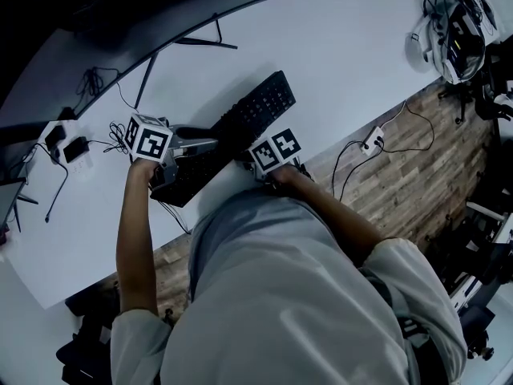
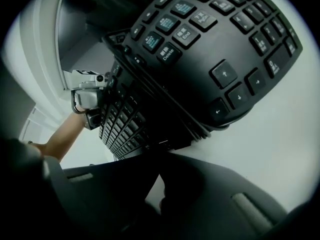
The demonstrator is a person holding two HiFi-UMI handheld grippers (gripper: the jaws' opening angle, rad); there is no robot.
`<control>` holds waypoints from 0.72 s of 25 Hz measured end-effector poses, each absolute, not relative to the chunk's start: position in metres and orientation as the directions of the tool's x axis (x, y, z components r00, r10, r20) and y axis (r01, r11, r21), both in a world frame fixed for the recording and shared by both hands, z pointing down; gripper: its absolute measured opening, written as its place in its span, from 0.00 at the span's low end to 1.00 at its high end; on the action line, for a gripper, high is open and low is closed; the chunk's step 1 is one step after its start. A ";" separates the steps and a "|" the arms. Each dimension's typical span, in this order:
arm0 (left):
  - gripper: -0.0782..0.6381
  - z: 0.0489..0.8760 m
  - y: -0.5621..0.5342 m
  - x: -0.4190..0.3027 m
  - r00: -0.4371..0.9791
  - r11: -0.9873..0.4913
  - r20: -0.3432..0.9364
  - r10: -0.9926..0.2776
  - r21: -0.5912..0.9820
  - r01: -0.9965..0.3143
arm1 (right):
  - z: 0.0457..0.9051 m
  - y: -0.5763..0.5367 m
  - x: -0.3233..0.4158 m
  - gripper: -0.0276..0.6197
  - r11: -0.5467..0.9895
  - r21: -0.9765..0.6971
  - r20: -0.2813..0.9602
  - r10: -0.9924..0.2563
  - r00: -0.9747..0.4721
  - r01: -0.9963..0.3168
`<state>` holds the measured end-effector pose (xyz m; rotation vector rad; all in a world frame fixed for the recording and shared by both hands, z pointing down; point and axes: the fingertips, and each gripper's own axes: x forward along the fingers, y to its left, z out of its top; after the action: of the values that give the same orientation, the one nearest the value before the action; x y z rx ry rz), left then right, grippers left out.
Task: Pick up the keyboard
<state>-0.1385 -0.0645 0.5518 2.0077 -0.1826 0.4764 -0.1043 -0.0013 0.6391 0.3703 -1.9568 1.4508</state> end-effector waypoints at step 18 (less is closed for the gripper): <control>0.11 0.591 -0.035 -0.118 0.726 -0.593 0.606 0.324 0.728 -0.343 | 0.639 -0.002 -0.102 0.05 0.338 -0.742 0.651 0.157 -0.742 -0.579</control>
<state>-0.1184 -0.0345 0.5910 2.0070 -0.0146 0.9141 -0.1023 -0.0015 0.6392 0.3682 -1.9575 1.4586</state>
